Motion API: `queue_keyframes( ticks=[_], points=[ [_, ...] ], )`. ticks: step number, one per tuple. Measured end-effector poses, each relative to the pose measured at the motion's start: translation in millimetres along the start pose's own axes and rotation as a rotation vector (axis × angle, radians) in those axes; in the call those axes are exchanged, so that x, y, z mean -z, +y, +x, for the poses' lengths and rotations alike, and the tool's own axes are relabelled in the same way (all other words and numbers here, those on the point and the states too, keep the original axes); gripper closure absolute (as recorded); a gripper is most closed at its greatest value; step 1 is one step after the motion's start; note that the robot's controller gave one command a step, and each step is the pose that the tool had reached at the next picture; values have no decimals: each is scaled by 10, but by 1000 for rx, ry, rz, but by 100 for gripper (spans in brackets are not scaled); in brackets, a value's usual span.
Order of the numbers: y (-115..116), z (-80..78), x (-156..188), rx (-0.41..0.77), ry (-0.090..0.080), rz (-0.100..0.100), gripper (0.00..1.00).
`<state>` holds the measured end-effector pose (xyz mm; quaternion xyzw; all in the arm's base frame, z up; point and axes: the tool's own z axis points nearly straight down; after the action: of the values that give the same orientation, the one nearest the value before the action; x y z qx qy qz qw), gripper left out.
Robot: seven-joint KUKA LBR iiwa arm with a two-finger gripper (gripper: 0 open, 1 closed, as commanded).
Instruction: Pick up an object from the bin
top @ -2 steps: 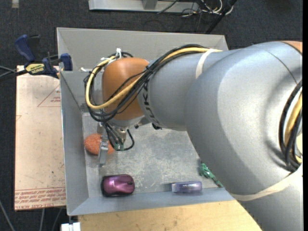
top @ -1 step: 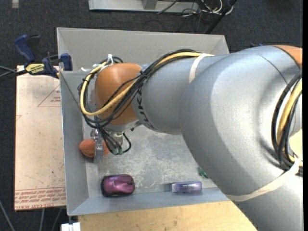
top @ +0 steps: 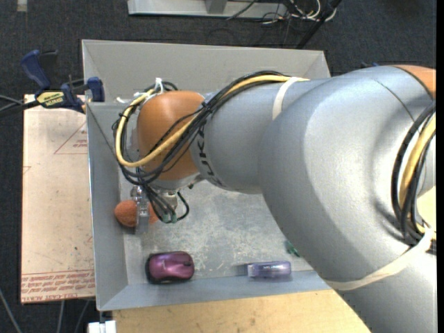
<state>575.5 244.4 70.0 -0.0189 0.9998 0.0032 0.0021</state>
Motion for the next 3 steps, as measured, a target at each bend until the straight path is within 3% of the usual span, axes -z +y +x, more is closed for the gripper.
queue_keyframes(
  ticks=[2, 3],
  points=[
    [-11, 33, 225, -1, 12, 4, 100],
    [-2, 9, 461, -1, 3, 1, 100]
  ],
)
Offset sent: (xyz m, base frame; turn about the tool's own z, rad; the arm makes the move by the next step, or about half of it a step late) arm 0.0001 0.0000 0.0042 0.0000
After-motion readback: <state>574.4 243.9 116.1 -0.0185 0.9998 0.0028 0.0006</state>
